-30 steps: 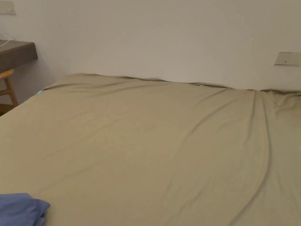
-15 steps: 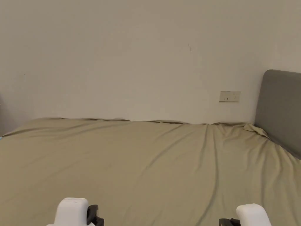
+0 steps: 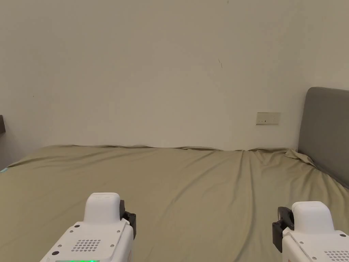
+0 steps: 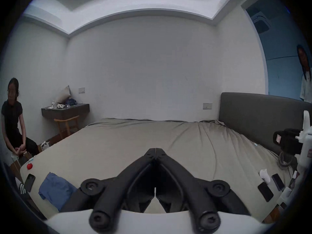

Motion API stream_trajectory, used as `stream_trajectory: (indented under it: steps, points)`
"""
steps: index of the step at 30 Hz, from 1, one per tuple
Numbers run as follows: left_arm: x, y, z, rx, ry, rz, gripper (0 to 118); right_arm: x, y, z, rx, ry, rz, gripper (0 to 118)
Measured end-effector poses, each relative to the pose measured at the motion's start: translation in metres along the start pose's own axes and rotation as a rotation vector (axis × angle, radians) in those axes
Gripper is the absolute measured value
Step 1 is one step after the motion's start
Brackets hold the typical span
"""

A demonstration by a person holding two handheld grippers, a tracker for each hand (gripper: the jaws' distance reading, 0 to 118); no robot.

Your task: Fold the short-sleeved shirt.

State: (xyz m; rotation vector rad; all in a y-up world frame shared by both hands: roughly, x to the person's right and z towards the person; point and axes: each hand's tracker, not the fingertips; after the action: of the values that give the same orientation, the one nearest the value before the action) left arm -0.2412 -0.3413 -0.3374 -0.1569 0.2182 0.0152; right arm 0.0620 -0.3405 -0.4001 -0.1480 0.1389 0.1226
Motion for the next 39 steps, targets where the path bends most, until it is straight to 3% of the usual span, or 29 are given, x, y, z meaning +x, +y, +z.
stream_trajectory:
  steps: [4, 5, 6, 7, 8, 9, 10, 19, 22, 31, 39]
  points:
    - [-0.003, 0.005, -0.002, 0.005, 0.012, -0.016, 0, 0.0, 0.003, -0.002, 0.009, 0.016, -0.008, 4]
    - [-0.005, 0.008, -0.002, 0.004, 0.016, -0.022, 0, 0.001, 0.004, -0.003, 0.009, 0.016, -0.009, 16]
    - [-0.005, 0.01, -0.002, 0.0, 0.022, -0.028, 10, 0.003, 0.006, -0.004, 0.004, 0.022, -0.011, 52]
    - [-0.008, 0.011, -0.003, -0.001, 0.02, -0.029, 33, 0.004, 0.006, -0.006, -0.003, 0.027, -0.014, 93]
    - [-0.01, 0.012, -0.003, -0.003, 0.013, -0.027, 74, 0.005, 0.005, -0.008, -0.02, 0.024, -0.017, 115]
    - [-0.012, 0.012, -0.004, -0.007, 0.007, -0.017, 109, 0.005, 0.003, -0.008, -0.012, 0.02, -0.023, 118]
    - [-0.013, 0.012, -0.003, -0.006, 0.0, -0.008, 113, 0.006, 0.001, -0.005, 0.024, 0.012, -0.032, 118]
    - [-0.012, 0.011, -0.003, -0.014, 0.0, 0.0, 113, 0.007, 0.0, -0.007, -0.006, -0.002, -0.046, 118]
    - [-0.011, 0.012, -0.004, -0.016, 0.012, -0.012, 113, 0.006, 0.002, -0.006, 0.022, 0.041, -0.068, 118]
    - [-0.014, 0.013, -0.009, -0.009, 0.034, -0.001, 113, 0.003, 0.007, -0.004, 0.084, 0.071, -0.037, 118]
    - [-0.015, 0.007, -0.011, -0.032, 0.051, -0.003, 113, 0.004, 0.005, -0.007, 0.044, 0.049, -0.069, 118]
